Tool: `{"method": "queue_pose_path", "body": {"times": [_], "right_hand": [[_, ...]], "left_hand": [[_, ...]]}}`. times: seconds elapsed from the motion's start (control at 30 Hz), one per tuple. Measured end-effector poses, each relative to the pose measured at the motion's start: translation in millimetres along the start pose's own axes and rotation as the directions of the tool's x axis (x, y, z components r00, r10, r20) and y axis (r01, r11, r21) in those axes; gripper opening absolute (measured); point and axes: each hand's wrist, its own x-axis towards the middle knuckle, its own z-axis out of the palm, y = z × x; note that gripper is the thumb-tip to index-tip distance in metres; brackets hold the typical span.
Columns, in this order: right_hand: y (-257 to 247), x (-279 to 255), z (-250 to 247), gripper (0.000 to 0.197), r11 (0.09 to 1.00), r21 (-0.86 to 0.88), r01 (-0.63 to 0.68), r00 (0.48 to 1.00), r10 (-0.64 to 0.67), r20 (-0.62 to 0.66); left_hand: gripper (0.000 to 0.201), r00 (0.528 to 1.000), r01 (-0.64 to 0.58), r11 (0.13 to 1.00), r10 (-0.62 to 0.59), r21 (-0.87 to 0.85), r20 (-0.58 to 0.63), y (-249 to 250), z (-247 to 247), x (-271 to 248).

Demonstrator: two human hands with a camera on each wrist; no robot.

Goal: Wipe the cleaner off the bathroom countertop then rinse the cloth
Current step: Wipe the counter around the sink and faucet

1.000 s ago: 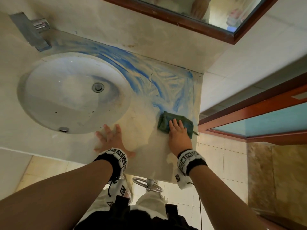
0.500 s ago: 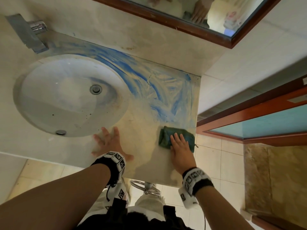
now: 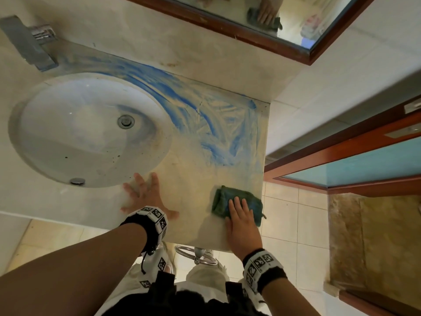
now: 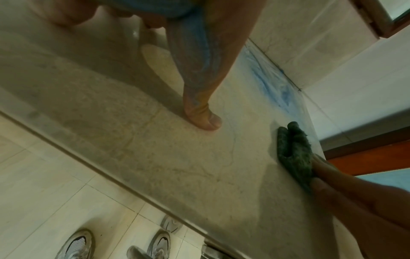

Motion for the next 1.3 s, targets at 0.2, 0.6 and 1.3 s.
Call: {"method": "queue_pose_path", "body": {"times": [0.2,0.6,1.3], "right_hand": [[9,72,-43,0.053,0.999,0.011,0.048,0.997,-0.047,-0.058],[36,17,-10,0.068,0.944,-0.208,0.256,0.965,-0.237,0.115],[94,44,-32,0.074,0.872,-0.231,0.431,0.902,-0.413,0.124]], "left_hand": [[0.146,1.000,0.000,1.000,0.000,0.008,-0.018,-1,1,1],[0.143,0.997,0.040,0.999,-0.037,0.032,-0.073,1,2,-6],[0.133,0.986,0.121,0.987,-0.131,-0.107,-0.098,103,37,-17]]}}
